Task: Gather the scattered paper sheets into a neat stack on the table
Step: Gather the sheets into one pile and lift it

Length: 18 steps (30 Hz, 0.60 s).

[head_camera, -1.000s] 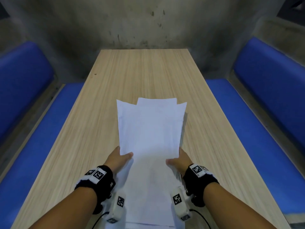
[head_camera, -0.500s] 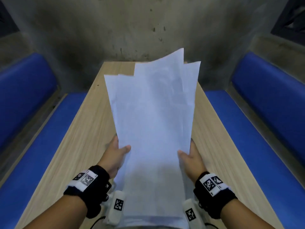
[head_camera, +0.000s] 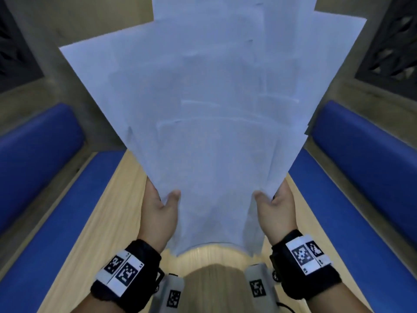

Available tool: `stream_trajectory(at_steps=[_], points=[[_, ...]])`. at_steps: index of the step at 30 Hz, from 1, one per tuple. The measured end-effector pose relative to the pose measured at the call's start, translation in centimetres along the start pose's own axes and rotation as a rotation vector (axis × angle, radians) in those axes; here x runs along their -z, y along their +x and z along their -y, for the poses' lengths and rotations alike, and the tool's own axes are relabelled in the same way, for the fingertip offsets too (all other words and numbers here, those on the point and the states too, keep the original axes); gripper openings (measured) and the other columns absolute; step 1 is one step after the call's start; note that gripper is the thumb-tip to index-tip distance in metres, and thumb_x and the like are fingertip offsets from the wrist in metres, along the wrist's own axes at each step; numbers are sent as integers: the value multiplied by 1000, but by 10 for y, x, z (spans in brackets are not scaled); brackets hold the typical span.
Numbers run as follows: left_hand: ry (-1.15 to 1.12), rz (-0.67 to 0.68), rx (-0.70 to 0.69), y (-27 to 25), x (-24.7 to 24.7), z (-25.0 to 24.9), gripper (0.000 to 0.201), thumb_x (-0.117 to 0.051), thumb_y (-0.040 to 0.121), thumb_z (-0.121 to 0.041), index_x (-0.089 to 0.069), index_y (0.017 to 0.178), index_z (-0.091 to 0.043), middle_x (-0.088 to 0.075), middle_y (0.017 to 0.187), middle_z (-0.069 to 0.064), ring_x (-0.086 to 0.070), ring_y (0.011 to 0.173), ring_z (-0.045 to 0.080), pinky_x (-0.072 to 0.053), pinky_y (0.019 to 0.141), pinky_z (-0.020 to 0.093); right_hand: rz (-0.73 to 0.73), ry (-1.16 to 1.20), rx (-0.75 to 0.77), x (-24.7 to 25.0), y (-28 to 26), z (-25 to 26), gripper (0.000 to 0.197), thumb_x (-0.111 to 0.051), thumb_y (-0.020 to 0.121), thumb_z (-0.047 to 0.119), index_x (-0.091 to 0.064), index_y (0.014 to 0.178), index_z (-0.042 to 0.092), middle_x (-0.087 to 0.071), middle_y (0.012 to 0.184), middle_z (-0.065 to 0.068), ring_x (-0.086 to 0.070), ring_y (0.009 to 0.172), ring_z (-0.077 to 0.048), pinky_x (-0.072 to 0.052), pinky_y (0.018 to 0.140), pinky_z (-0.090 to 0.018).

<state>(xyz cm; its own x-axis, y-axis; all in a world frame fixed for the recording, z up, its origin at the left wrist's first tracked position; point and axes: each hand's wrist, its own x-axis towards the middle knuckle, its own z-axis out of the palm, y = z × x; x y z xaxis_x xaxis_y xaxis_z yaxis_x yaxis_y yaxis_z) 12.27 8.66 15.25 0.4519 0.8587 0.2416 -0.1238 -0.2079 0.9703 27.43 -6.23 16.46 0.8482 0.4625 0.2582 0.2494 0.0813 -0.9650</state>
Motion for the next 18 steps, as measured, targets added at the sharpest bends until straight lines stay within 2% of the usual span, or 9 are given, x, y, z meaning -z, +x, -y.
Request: stream_trajectory(at_steps=[4, 6, 8, 9, 10, 12, 13, 15, 18], points=[[-23, 5, 11, -8, 3, 6, 50, -53, 93, 0, -44, 138, -20, -63, 131, -2, -59, 122, 16, -44, 107, 46, -18, 4, -30, 2, -9, -12, 41, -49, 85, -6, -59, 118, 17, -71, 110, -2, -67, 104, -15, -53, 93, -41], [-38, 17, 44, -13, 6, 13, 44, -56, 92, 0, -50, 133, -16, -67, 125, 0, -63, 116, 16, -50, 101, 41, -6, 12, -52, 5, -15, -20, 40, -52, 84, -5, -60, 117, 16, -71, 110, -3, -67, 104, -16, -54, 93, -45], [-59, 38, 105, -22, 10, 22, 36, -62, 88, 1, -59, 122, -12, -74, 112, 1, -69, 106, 18, -58, 85, 30, 8, 33, -89, 9, -23, -29, 44, -56, 84, -5, -56, 123, 17, -70, 115, -3, -66, 108, -17, -54, 93, -42], [-78, 50, 147, -27, 12, 28, 33, -65, 86, 2, -63, 116, -11, -76, 106, 0, -72, 101, 19, -58, 76, 24, 3, 56, -118, 11, -28, -34, 45, -58, 85, -5, -55, 123, 19, -69, 115, -2, -66, 107, -16, -55, 91, -38], [-105, 58, 190, -32, 14, 34, 31, -67, 84, 3, -67, 112, -11, -78, 102, 0, -73, 97, 20, -58, 70, 21, -7, 84, -147, 12, -32, -39, 44, -59, 85, -6, -57, 118, 23, -70, 111, 0, -67, 105, -16, -57, 84, -32], [-142, 64, 265, -39, 17, 45, 32, -74, 79, -1, -69, 109, -14, -78, 102, 1, -73, 97, 21, -57, 68, 20, -23, 120, -194, 12, -41, -47, 40, -58, 85, -7, -62, 102, 29, -74, 97, 3, -70, 95, -17, -57, 69, -23], [-147, 76, 287, -41, 17, 50, 35, -75, 77, -5, -68, 110, -16, -78, 105, 0, -73, 99, 20, -57, 70, 21, -24, 125, -208, 11, -44, -49, 39, -57, 86, -7, -62, 99, 29, -75, 94, 1, -71, 92, -19, -56, 67, -24], [-162, 97, 315, -44, 17, 53, 41, -75, 78, -8, -66, 116, -18, -76, 110, -1, -72, 102, 18, -58, 72, 22, -32, 124, -214, 9, -47, -51, 37, -55, 88, -6, -61, 100, 29, -74, 96, -2, -71, 93, -24, -57, 71, -31], [-202, 103, 329, -44, 20, 46, 36, -70, 83, -3, -65, 116, -16, -78, 103, -7, -74, 95, 12, -57, 67, 17, -37, 132, -200, 9, -48, -47, 40, -54, 88, -4, -61, 95, 35, -73, 96, 1, -70, 93, -23, -56, 76, -37]])
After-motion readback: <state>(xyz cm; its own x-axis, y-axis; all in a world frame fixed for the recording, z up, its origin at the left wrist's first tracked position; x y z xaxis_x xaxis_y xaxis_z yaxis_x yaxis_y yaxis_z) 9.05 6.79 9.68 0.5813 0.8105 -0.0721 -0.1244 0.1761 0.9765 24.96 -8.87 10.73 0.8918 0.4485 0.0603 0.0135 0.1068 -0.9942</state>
